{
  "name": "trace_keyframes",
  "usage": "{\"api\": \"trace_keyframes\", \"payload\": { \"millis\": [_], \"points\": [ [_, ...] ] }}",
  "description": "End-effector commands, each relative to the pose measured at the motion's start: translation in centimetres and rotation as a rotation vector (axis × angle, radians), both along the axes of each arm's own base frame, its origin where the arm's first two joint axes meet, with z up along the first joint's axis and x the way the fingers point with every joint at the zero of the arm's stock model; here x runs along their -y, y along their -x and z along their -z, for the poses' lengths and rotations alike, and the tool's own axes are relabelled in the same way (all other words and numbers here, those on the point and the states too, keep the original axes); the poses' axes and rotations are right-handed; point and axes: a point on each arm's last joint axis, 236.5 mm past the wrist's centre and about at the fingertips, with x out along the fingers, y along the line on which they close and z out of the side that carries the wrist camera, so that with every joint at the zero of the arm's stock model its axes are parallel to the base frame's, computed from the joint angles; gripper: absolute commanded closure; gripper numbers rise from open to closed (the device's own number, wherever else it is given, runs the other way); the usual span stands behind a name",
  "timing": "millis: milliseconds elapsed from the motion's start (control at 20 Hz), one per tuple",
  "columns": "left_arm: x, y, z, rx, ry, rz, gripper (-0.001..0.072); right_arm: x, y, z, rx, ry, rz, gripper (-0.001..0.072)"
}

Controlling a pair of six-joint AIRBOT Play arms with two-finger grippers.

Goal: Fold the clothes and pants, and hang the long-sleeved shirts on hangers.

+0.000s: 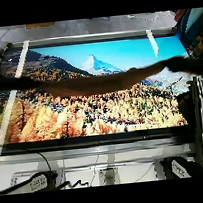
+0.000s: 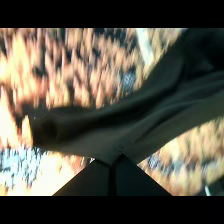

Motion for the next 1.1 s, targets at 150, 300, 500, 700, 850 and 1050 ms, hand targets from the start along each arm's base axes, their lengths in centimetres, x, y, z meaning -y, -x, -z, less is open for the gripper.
{"api": "trace_keyframes", "payload": {
  "millis": [150,300,500,700,850,1050],
  "points": [
    [1.0,6.6,-25.5,0.722,0.168,-0.242,0.0691,-2.5,13.5,-20.3,0.575,0.164,0.056,0.0698],
    [2.4,12.0,-30.6,0.897,0.137,-0.267,0.0691,-3.6,18.8,-24.4,0.731,0.186,0.077,0.0698],
    [2.6,16.0,-32.0,0.993,-0.032,-0.309,0.0692,-3.7,20.5,-25.7,0.778,0.160,0.096,0.0698],
    [-0.3,13.7,-30.1,0.928,-0.103,-0.392,0.0692,-1.2,13.7,-23.8,0.645,0.044,0.148,0.0699],
    [-1.1,8.5,-24.0,0.677,-0.022,-0.351,0.0692,0.3,4.8,-16.1,0.332,-0.076,0.137,0.0698],
    [-0.2,0.7,-8.9,0.203,0.032,-0.181,0.0692,1.5,-4.6,-1.1,-0.124,-0.156,0.094,0.0698]
  ]
}}
